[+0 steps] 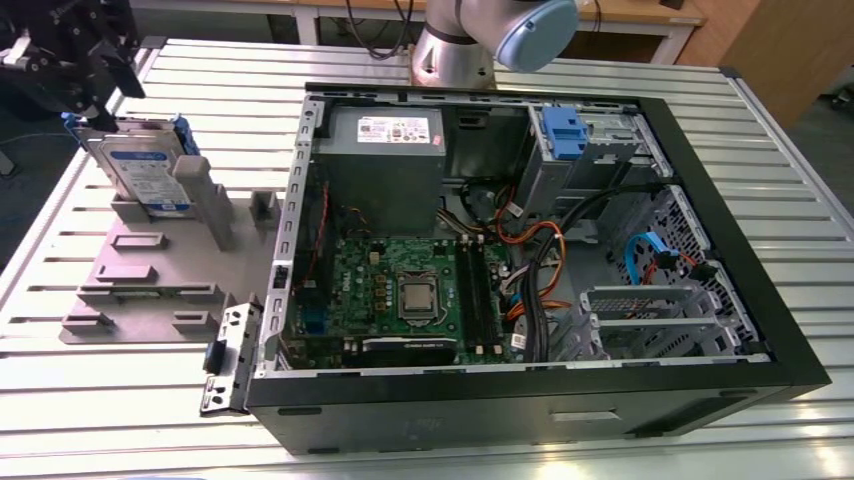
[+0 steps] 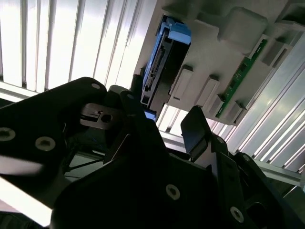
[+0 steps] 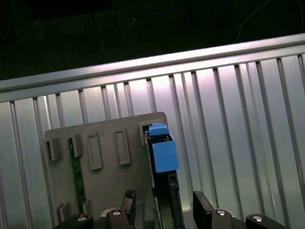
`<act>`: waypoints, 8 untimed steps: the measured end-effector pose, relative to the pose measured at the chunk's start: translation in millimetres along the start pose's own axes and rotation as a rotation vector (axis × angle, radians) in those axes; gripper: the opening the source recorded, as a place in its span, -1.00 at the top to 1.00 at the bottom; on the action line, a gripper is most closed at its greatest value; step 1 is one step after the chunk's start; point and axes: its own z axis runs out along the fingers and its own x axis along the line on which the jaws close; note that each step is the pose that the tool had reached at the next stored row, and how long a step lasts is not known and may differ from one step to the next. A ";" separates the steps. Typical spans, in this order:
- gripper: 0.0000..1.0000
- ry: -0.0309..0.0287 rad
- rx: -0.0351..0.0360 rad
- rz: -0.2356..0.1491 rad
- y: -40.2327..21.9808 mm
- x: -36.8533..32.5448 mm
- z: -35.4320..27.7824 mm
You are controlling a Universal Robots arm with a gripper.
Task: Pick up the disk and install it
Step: 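Pick up the disk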
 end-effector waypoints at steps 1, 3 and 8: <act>-0.18 0.0003 -0.0007 -0.018 0.0 0.0 0.2; -0.18 0.0009 -0.0021 -0.053 0.0 0.1 1.0; -0.18 0.0023 -0.0054 -0.141 -0.1 0.3 6.2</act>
